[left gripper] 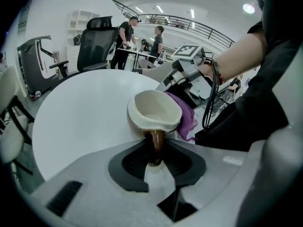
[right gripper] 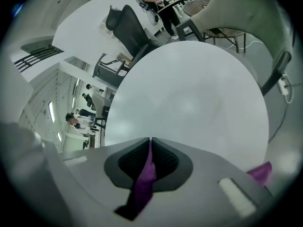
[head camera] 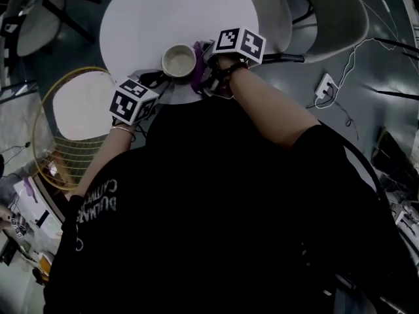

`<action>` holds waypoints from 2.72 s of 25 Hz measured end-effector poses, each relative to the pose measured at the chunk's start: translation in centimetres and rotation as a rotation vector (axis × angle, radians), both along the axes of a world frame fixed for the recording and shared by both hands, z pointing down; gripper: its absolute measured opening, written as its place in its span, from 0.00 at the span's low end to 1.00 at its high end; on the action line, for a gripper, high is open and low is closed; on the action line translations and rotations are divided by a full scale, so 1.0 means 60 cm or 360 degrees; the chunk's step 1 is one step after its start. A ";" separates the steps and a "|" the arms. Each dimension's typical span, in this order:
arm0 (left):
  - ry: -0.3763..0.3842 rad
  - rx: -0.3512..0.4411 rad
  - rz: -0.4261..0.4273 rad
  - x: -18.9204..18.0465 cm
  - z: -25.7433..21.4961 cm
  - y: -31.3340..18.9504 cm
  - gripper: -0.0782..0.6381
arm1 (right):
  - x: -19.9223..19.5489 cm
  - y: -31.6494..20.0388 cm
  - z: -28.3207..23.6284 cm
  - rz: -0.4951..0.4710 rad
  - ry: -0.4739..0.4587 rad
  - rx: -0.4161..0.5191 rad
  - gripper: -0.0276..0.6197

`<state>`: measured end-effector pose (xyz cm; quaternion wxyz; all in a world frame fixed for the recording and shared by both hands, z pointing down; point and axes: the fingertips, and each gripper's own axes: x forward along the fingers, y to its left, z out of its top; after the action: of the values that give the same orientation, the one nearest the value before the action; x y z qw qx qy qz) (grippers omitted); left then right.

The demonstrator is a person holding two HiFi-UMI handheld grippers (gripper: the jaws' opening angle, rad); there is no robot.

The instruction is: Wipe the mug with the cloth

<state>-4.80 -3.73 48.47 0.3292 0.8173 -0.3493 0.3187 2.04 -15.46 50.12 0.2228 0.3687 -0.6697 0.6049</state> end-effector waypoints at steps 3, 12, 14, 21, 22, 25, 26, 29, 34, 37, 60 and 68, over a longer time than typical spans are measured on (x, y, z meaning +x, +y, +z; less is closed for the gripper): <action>0.0026 -0.0006 0.0000 0.000 -0.002 0.005 0.22 | 0.008 0.013 0.002 0.0108 -0.0030 -0.0017 0.08; 0.0030 -0.0021 0.0068 -0.003 -0.002 0.022 0.22 | 0.026 0.042 -0.001 0.0423 -0.0094 0.0061 0.08; 0.0027 -0.0025 0.0070 -0.003 -0.001 0.023 0.22 | 0.033 0.049 -0.004 0.0498 -0.0093 0.0102 0.08; 0.0056 -0.0044 0.0069 -0.002 0.003 0.010 0.22 | 0.047 0.072 0.006 0.0716 -0.0208 0.0045 0.08; 0.0061 -0.0046 0.0067 -0.002 0.003 0.009 0.22 | 0.048 0.075 0.007 0.0731 -0.0225 0.0038 0.08; 0.0065 -0.0046 0.0064 0.000 0.003 0.007 0.22 | 0.050 0.081 0.009 0.0765 -0.0273 0.0025 0.08; 0.0065 -0.0044 0.0061 0.001 0.003 0.006 0.22 | 0.051 0.082 0.009 0.0769 -0.0286 0.0023 0.08; 0.0061 -0.0047 0.0050 0.006 0.003 0.011 0.22 | 0.053 0.092 0.010 0.0765 -0.0320 0.0004 0.08; 0.0046 -0.0081 0.0008 0.011 0.001 0.014 0.22 | 0.053 0.101 0.013 0.0729 -0.0379 -0.0070 0.08; 0.0055 -0.0096 -0.0034 0.019 0.000 0.014 0.22 | 0.055 0.100 0.012 0.0718 -0.0438 -0.0087 0.08; 0.0075 -0.0220 -0.0264 0.024 0.009 -0.008 0.22 | 0.036 0.091 0.020 0.0648 -0.0542 -0.0152 0.07; 0.0045 -0.0206 -0.0303 0.024 0.009 -0.008 0.22 | 0.033 0.121 0.030 0.0729 -0.0294 -0.0282 0.07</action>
<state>-3.37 -4.22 49.01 0.4149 0.7619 -0.3994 0.2963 4.05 -8.19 51.91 0.0494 0.4330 -0.5306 0.7270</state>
